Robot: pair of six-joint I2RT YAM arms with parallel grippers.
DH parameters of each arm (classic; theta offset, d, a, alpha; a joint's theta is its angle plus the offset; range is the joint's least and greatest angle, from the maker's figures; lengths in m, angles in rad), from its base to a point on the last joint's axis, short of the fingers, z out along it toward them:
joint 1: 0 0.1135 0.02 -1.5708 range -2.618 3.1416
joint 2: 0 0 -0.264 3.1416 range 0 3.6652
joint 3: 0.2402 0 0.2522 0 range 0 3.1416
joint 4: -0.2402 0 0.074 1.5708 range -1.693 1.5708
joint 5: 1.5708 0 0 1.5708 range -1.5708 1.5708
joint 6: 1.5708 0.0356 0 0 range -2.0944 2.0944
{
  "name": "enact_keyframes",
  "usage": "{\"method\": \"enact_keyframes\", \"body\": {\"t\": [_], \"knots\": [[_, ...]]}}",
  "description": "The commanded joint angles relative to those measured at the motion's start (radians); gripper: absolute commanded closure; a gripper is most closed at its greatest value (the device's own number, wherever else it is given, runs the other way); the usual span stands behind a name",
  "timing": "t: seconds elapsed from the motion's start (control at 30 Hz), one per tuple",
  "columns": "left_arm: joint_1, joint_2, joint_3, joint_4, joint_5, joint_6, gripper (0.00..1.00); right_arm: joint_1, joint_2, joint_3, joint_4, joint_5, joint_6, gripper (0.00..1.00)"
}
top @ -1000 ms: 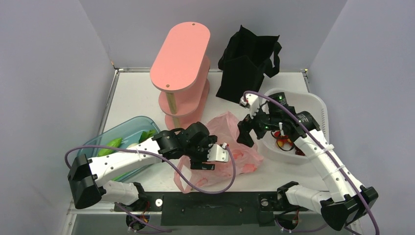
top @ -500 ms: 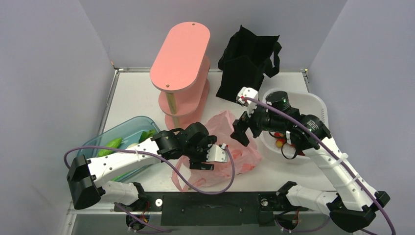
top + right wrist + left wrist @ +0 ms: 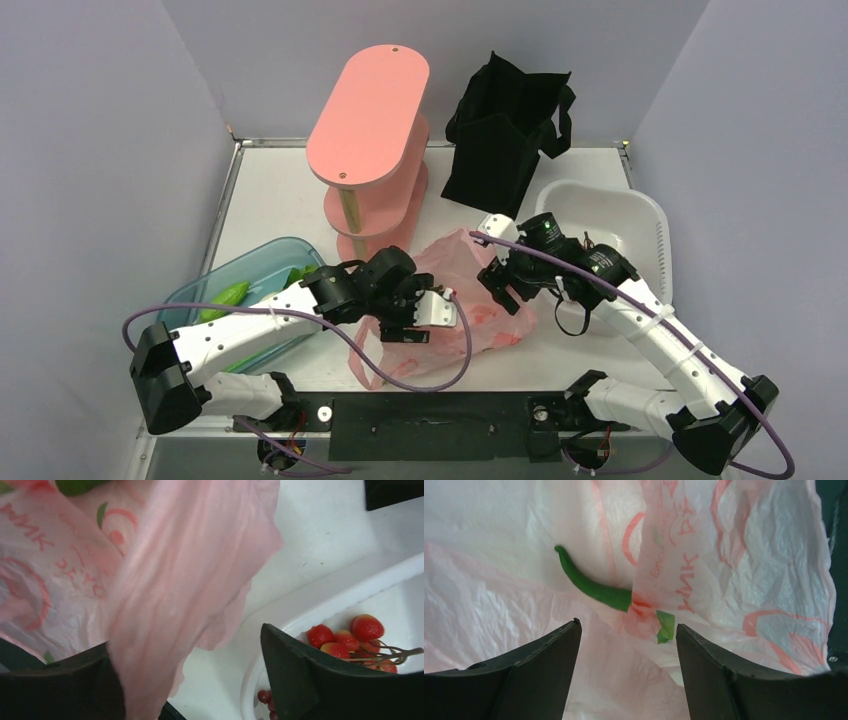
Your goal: Untie the knot of the grocery bags and take out the mixed food
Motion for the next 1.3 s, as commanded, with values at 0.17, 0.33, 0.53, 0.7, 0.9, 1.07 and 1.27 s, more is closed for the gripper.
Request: {"method": "enact_keyframes", "body": {"t": [0.17,0.33,0.53,0.7,0.9,1.07,1.27], "knots": [[0.156,-0.137,-0.129,0.075,0.089,0.094,0.37,-0.128,-0.017,-0.040,-0.003,-0.453,0.053,0.88],[0.031,-0.159,-0.082,0.234,0.121,-0.034,0.44,-0.129,-0.054,-0.098,0.040,-0.510,0.124,1.00],[-0.059,-0.021,0.000,0.351,0.026,-0.266,0.49,-0.128,-0.062,-0.113,0.058,-0.508,0.161,1.00],[-0.051,0.150,0.026,0.357,-0.125,-0.305,0.52,-0.130,-0.066,-0.111,0.058,-0.512,0.168,1.00],[0.049,0.272,0.021,0.333,-0.170,-0.366,0.54,-0.142,-0.075,-0.100,0.034,-0.478,0.136,1.00],[0.095,0.310,-0.002,0.363,-0.269,-0.374,0.50,-0.144,-0.077,-0.094,-0.005,-0.482,0.105,1.00],[0.105,0.360,-0.022,0.371,-0.317,-0.373,0.43,-0.146,-0.078,-0.089,-0.018,-0.481,0.091,1.00]]}}
